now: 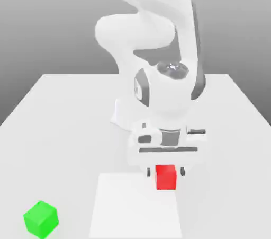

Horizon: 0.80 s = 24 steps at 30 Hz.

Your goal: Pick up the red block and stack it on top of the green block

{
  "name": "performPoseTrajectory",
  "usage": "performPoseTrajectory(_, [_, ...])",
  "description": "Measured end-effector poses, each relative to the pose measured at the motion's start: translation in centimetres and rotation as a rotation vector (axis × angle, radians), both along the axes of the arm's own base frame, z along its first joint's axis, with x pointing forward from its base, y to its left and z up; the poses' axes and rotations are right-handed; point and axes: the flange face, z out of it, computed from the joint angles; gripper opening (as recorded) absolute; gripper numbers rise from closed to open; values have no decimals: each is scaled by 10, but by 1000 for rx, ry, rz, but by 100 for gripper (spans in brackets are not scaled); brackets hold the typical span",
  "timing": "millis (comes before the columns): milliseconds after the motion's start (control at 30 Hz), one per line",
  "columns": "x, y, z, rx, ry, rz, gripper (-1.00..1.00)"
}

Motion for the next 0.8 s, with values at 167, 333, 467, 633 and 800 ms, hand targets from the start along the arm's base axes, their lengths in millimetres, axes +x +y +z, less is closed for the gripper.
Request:
performPoseTrajectory(167, [0, 0, 0, 0, 0, 0, -100])
performPoseTrajectory(333, [2, 1, 37, -3, -1, 1, -100])
performPoseTrajectory(467, [17, -20, 64, 4, 1, -92, -100])
performPoseTrajectory(633, [75, -101, 79, 18, 2, -427, -100])
performPoseTrajectory(800, [114, -206, 92, 15, 1, -766, -100])
